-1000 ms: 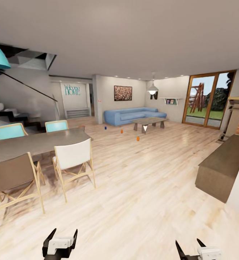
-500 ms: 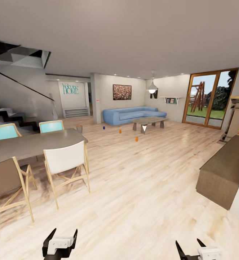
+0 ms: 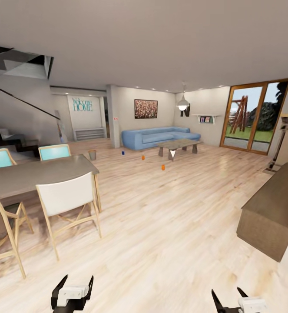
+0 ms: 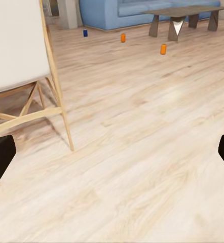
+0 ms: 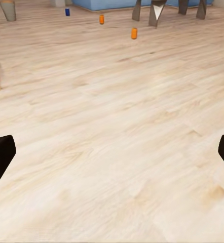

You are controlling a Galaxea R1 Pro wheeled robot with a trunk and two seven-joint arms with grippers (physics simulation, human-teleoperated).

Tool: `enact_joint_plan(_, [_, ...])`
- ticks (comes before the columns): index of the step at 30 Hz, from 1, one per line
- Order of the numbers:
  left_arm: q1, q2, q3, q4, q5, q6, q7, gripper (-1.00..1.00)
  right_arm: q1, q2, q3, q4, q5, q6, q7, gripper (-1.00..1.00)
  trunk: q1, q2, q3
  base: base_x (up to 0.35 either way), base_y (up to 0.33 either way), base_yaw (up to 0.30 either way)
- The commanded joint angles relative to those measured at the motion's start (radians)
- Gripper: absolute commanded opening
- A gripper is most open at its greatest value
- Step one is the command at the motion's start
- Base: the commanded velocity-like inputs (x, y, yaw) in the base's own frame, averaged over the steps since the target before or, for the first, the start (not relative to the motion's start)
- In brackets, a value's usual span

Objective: Put the three can of soda from the living room inside the tash can in the kitchen.

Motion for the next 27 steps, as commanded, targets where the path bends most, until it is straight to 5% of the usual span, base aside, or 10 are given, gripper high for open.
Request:
enact_joint_plan(1, [0.000,0.000,0.000,0.000,0.000,0.000,0.000,1.00,0.000,0.000,0.000,0.000,0.000,0.000,0.000,1.00,0.000,0.000,-0.002,0.299,-0.173,0.000])
enact_joint_plan(27, [0.001,0.000,0.000,0.000,0.000,-0.002,0.000,1.00,0.000,0.000,0.000,0.000,0.007,0.000,0.001,1.00,0.000,0.000,-0.019,0.299,-0.172,0.000])
